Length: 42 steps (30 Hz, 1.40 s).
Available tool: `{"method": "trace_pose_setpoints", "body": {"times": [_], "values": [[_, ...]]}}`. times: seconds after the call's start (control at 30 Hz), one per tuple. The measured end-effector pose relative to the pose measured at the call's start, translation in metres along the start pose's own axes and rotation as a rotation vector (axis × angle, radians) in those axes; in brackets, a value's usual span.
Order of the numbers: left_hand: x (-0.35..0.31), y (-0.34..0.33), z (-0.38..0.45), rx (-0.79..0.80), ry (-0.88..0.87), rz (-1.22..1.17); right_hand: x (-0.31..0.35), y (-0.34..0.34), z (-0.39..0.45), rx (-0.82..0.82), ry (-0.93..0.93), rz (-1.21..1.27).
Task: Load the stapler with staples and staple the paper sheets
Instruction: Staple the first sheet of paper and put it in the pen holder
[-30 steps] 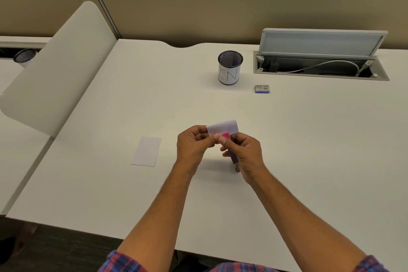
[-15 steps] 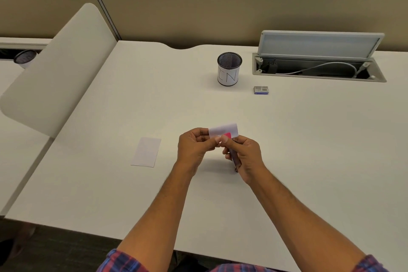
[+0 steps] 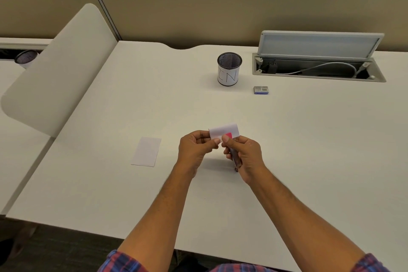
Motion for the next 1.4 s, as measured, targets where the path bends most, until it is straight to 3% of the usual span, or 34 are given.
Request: {"method": "trace_pose_setpoints", "body": {"times": [0.37,0.6,0.97,1.17,1.27,1.4], "values": [[0.004,-0.005,0.001,0.025,0.053,-0.075,-0.002,0.002,0.000,-0.030,-0.012,0.010],[0.013,-0.034,-0.005,0.180,0.110,-0.145,0.000,0.000,0.000,-0.021,0.023,-0.014],[0.017,-0.033,-0.006,0.119,0.128,-0.229,-0.004,0.006,0.004,-0.040,0.027,-0.108],[0.012,-0.027,-0.004,0.133,0.152,-0.244,0.008,-0.006,0.006,0.124,0.046,-0.127],[0.008,-0.024,-0.001,0.116,0.139,-0.243,0.013,-0.011,0.005,0.171,0.026,-0.029],[0.005,-0.023,-0.001,0.113,0.133,-0.259,0.009,0.000,0.006,0.100,-0.019,0.108]]}}
Point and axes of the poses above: each hand's wrist, its own z-axis towards the middle knuckle, its own y-axis out of the back of the hand, x = y × z, the point moved 9 cm from there along z, towards the middle knuckle, and after that the axes turned 4 degrees about y, right-handed, at the moved point
